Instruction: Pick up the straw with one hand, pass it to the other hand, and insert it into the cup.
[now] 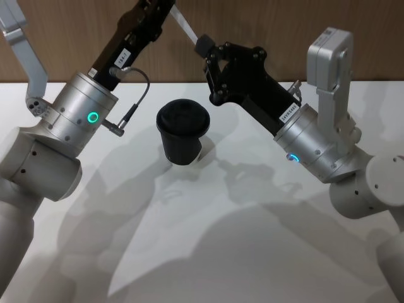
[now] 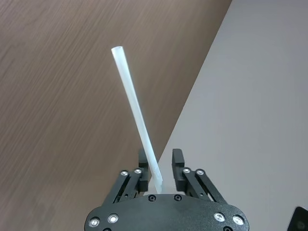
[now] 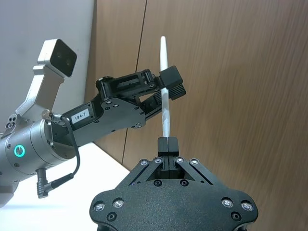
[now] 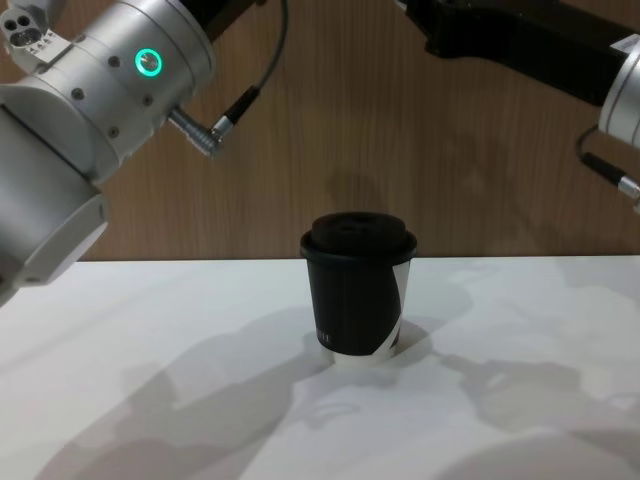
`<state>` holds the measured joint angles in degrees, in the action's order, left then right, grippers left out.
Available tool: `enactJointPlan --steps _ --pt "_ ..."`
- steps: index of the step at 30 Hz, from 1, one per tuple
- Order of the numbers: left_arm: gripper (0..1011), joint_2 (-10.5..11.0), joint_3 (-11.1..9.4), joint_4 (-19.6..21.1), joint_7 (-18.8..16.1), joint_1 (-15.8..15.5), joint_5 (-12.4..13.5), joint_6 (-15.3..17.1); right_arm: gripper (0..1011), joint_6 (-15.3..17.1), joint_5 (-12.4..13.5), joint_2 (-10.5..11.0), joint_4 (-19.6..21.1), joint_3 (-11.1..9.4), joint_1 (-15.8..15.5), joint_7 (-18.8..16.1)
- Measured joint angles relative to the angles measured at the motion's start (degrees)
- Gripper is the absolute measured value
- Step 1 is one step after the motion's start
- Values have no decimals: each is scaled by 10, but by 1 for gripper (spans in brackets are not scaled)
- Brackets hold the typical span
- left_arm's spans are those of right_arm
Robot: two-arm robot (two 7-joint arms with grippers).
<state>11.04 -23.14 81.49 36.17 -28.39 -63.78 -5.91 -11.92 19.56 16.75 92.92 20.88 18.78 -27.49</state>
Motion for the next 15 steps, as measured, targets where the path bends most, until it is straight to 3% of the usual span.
enactJointPlan --steps 8,15 --pt "80 2 -2 -3 4 -4 -4 -5 1 0 0 0 0 0 0 0" --pt "25 4 -5 -6 5 -7 -7 -8 34 0 0 0 0 0 0 0"
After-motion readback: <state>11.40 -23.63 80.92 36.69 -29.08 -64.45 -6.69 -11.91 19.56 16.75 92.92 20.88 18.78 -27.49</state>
